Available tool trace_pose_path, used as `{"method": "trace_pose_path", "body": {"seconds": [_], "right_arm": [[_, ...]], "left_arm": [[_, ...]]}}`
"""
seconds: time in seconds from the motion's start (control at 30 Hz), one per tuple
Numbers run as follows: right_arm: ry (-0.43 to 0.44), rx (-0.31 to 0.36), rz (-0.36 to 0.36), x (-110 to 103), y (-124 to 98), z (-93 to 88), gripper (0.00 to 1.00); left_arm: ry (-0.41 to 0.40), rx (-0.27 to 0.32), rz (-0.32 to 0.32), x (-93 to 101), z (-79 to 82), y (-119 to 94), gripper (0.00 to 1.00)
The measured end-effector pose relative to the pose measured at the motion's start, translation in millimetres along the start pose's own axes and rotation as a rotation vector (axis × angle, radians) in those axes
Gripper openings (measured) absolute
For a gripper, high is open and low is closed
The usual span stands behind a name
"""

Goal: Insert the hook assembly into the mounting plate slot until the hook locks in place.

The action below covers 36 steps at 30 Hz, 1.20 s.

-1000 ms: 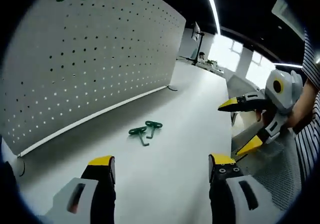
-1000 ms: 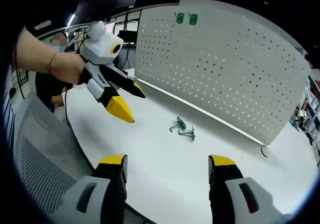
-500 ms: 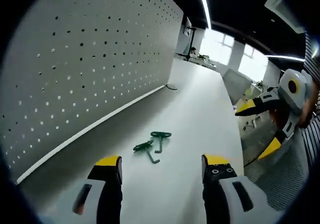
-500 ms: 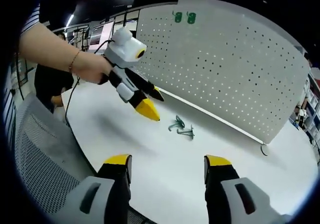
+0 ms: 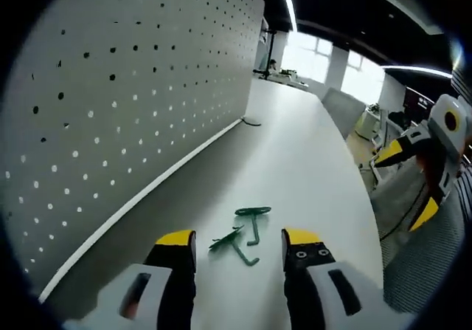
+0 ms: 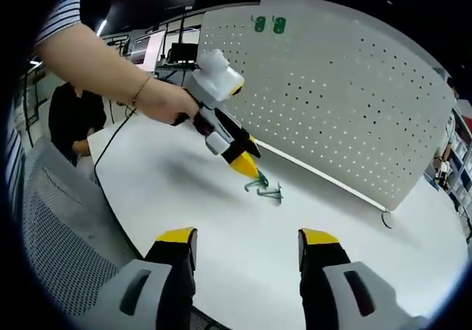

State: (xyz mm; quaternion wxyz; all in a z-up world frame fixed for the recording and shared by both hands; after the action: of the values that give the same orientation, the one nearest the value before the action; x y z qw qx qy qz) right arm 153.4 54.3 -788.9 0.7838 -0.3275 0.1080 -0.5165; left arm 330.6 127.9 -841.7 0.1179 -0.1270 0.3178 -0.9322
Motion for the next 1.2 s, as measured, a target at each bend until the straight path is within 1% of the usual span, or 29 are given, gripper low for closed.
{"method": "trace_pose_path", "body": {"seconds": [0.07,0.1,0.13,0.23,0.37,0.47,0.57,0.73,0.8,0.9,0.97,1.1,1.13,1.2], "right_arm": [[0.001,-0.002,-0.001,0.2,0.3,-0.1,0.52],[0.0,-0.003,-0.001,0.2,0.4,-0.2,0.51],[-0.003,-0.006,-0.001,0.4,0.6,-0.6,0.51],[-0.002,-0.01,-0.001,0.5,1.2,-1.0,0.51],[-0.001,-0.013,0.002,0.3,1.8,-1.0,0.5],[-0.004,-0.01,-0.006,1.2,1.2,-0.2,0.5],[-0.004,-0.009,-0.009,1.9,1.0,-0.2,0.5],[-0.006,-0.014,-0.004,1.2,1.7,-0.9,0.49],[-0.004,-0.011,-0.004,1.2,1.5,-0.5,0.49],[-0.008,-0.017,0.001,0.4,2.0,-1.3,0.49],[-0.011,-0.017,0.001,0.1,1.9,-1.2,0.49],[-0.008,-0.014,-0.005,1.4,1.4,-0.9,0.48],[-0.007,-0.014,-0.004,1.3,1.4,-0.9,0.48],[-0.012,-0.013,-0.003,0.8,1.3,-0.7,0.48]], "left_arm": [[0.005,-0.011,-0.008,-2.1,0.3,4.2,0.42],[0.015,-0.026,-0.018,-1.8,-0.1,6.3,0.37],[0.03,-0.029,-0.022,-1.7,0.5,7.7,0.34],[0.038,-0.046,-0.032,-3.3,0.8,15.1,0.34],[0.067,-0.077,-0.04,-6.7,-1.3,19.8,0.28],[0.075,-0.097,-0.047,-10.4,-3.8,23.5,0.27],[0.094,-0.106,-0.05,-11.1,-3.3,24.7,0.24],[0.105,-0.12,-0.061,-8.9,-1.1,27.7,0.23],[0.133,-0.135,-0.066,-9.0,-0.4,30.1,0.21],[0.171,-0.18,-0.078,-6.1,-2.4,33.5,0.17],[0.177,-0.206,-0.085,-4.7,-4.1,36.0,0.17],[0.217,-0.236,-0.088,-2.2,-4.0,37.6,0.14],[0.221,-0.249,-0.089,-1.8,-4.4,38.2,0.13],[0.224,-0.254,-0.091,-4.0,-2.9,39.7,0.08]]}}
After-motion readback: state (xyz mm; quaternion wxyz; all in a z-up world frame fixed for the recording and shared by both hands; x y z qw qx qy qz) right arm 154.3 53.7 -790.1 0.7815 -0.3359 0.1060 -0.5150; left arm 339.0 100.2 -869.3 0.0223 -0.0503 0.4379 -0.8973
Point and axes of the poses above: the point that each gripper's makers call its tool centre point, and the gripper's own axes: y roughly forward along the fingers, x roughly to its right, z roughly out of its top, the point moved 4 cm from there along -y, roughly backward along the fingers, and after that the axes turned 4 degrees about -x, right-handed, at the moved point
